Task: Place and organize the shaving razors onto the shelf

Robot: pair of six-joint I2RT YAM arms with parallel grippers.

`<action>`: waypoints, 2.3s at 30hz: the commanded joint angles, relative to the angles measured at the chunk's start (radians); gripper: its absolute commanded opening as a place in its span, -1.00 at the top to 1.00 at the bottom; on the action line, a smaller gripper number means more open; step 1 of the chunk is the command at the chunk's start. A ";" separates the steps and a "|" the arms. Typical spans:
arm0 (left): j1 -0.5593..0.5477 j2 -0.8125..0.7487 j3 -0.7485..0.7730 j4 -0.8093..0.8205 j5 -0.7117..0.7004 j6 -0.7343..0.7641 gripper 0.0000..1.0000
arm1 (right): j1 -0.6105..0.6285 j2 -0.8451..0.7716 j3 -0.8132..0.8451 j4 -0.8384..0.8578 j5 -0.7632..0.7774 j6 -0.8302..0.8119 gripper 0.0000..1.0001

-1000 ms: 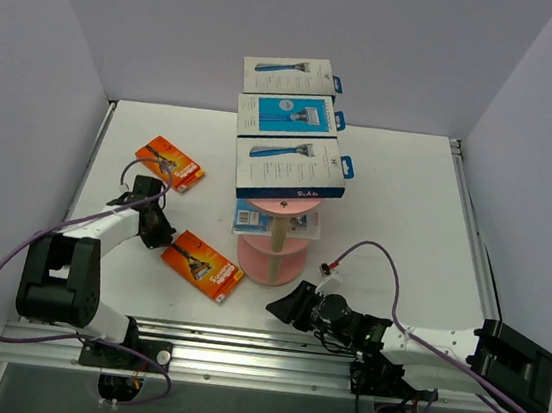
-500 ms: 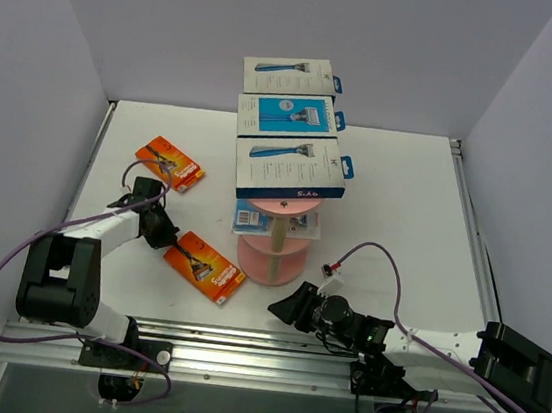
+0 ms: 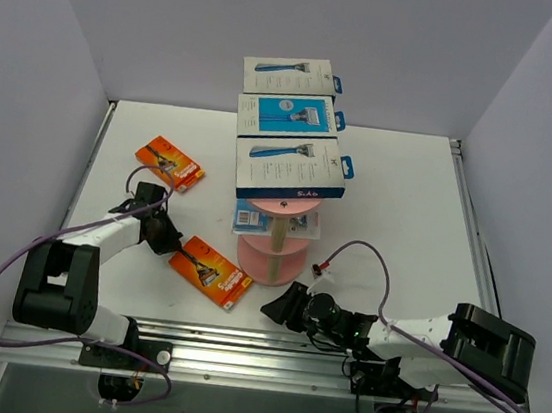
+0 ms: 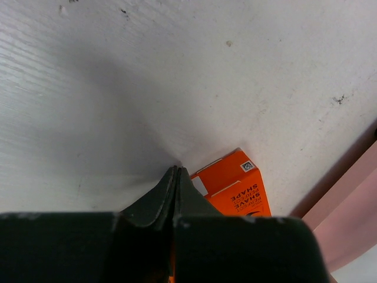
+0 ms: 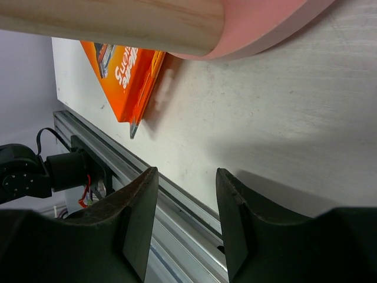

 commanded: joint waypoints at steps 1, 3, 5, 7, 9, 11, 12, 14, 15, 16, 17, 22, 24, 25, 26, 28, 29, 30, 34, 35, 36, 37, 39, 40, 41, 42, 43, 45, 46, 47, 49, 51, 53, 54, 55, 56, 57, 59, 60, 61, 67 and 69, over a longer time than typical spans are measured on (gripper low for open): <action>-0.014 -0.014 -0.024 0.004 0.040 -0.017 0.95 | 0.019 0.051 0.041 0.105 0.058 0.023 0.21; -0.026 -0.009 -0.030 0.013 0.043 -0.018 0.95 | 0.028 0.083 0.055 0.116 0.072 0.028 0.21; -0.034 -0.009 -0.033 0.011 0.039 -0.017 0.95 | 0.032 0.102 0.064 0.125 0.080 0.028 0.21; -0.049 -0.012 -0.038 0.013 0.040 -0.018 0.95 | 0.036 0.122 0.073 0.139 0.086 0.031 0.21; -0.062 -0.023 -0.038 0.005 0.038 -0.021 0.95 | 0.038 0.131 0.076 0.145 0.092 0.038 0.21; -0.071 -0.035 -0.046 0.004 0.040 -0.032 0.95 | 0.041 0.139 0.082 0.148 0.101 0.046 0.21; -0.077 -0.054 -0.049 0.002 0.051 -0.046 0.95 | 0.041 0.142 0.085 0.149 0.104 0.049 0.21; -0.085 -0.072 -0.064 0.004 0.055 -0.056 0.95 | 0.047 0.149 0.096 0.148 0.115 0.057 0.21; -0.089 -0.091 -0.069 0.004 0.055 -0.061 0.95 | 0.048 0.156 0.101 0.148 0.115 0.060 0.21; -0.095 -0.100 -0.070 0.004 0.049 -0.067 0.95 | 0.047 0.160 0.107 0.148 0.116 0.061 0.21; -0.097 -0.104 -0.073 0.001 0.048 -0.069 0.95 | 0.050 0.172 0.116 0.148 0.118 0.063 0.22; -0.112 -0.115 -0.076 -0.009 0.054 -0.069 0.95 | 0.071 0.223 0.127 0.189 0.124 0.083 0.25; -0.121 -0.120 -0.079 -0.009 0.055 -0.069 0.95 | 0.079 0.246 0.121 0.211 0.127 0.097 0.28; -0.122 -0.121 -0.079 -0.009 0.055 -0.070 0.95 | 0.081 0.252 0.119 0.224 0.129 0.100 0.28; -0.125 -0.123 -0.081 -0.009 0.057 -0.072 0.95 | 0.081 0.261 0.119 0.225 0.130 0.103 0.29; -0.128 -0.128 -0.090 -0.007 0.064 -0.081 0.95 | 0.084 0.261 0.116 0.225 0.136 0.110 0.31; -0.128 -0.129 -0.092 -0.003 0.075 -0.083 0.95 | 0.084 0.263 0.115 0.225 0.139 0.114 0.32; -0.129 -0.134 -0.096 -0.006 0.075 -0.084 0.95 | 0.084 0.261 0.113 0.223 0.143 0.117 0.34; -0.131 -0.149 -0.112 -0.001 0.075 -0.090 0.95 | 0.085 0.255 0.104 0.215 0.161 0.126 0.38; -0.132 -0.151 -0.113 -0.001 0.077 -0.089 0.95 | 0.085 0.249 0.102 0.214 0.166 0.129 0.38; -0.131 -0.151 -0.113 -0.001 0.077 -0.087 0.95 | 0.085 0.246 0.098 0.212 0.170 0.133 0.39; -0.131 -0.151 -0.115 -0.001 0.075 -0.086 0.95 | 0.087 0.242 0.098 0.200 0.178 0.137 0.39; -0.131 -0.148 -0.116 0.001 0.078 -0.084 0.95 | 0.085 0.226 0.099 0.176 0.185 0.140 0.40; -0.131 -0.146 -0.116 0.004 0.078 -0.081 0.95 | 0.085 0.223 0.099 0.165 0.189 0.140 0.41; -0.131 -0.146 -0.118 0.005 0.078 -0.081 0.95 | 0.085 0.217 0.099 0.163 0.189 0.140 0.41; -0.132 -0.143 -0.121 0.008 0.078 -0.079 0.95 | 0.087 0.220 0.099 0.159 0.192 0.140 0.41; -0.132 -0.143 -0.122 0.011 0.084 -0.079 0.95 | 0.085 0.220 0.101 0.159 0.192 0.140 0.42; -0.131 -0.138 -0.124 0.019 0.088 -0.078 0.95 | 0.087 0.229 0.105 0.159 0.190 0.140 0.43; -0.131 -0.137 -0.125 0.019 0.091 -0.078 0.95 | 0.087 0.234 0.107 0.159 0.190 0.140 0.45; -0.131 -0.137 -0.125 0.019 0.094 -0.076 0.95 | 0.087 0.243 0.108 0.162 0.189 0.140 0.46; -0.132 -0.143 -0.127 0.020 0.098 -0.072 0.95 | 0.087 0.254 0.110 0.171 0.187 0.143 0.50; -0.131 -0.152 -0.130 0.019 0.100 -0.070 0.95 | 0.087 0.271 0.111 0.180 0.186 0.147 0.51; -0.132 -0.157 -0.130 0.019 0.106 -0.066 0.95 | 0.085 0.286 0.111 0.186 0.186 0.150 0.51; -0.132 -0.157 -0.130 0.017 0.107 -0.063 0.95 | 0.085 0.289 0.111 0.194 0.186 0.155 0.51; -0.132 -0.155 -0.130 0.019 0.111 -0.060 0.95 | 0.085 0.295 0.113 0.194 0.184 0.155 0.51; -0.131 -0.152 -0.127 0.019 0.115 -0.055 0.95 | 0.085 0.298 0.114 0.192 0.184 0.155 0.51; -0.132 -0.151 -0.125 0.019 0.121 -0.053 0.95 | 0.085 0.300 0.116 0.183 0.185 0.157 0.51; -0.131 -0.141 -0.122 0.024 0.132 -0.053 0.95 | 0.087 0.301 0.124 0.171 0.192 0.152 0.51; -0.132 -0.137 -0.122 0.027 0.138 -0.050 0.95 | 0.087 0.300 0.122 0.166 0.192 0.153 0.51; -0.132 -0.135 -0.122 0.028 0.140 -0.050 0.95 | 0.085 0.298 0.115 0.168 0.198 0.161 0.51; -0.132 -0.134 -0.130 0.040 0.158 -0.050 0.95 | 0.085 0.260 0.096 0.151 0.222 0.173 0.51; -0.132 -0.137 -0.133 0.042 0.161 -0.050 0.95 | 0.085 0.251 0.096 0.139 0.230 0.172 0.53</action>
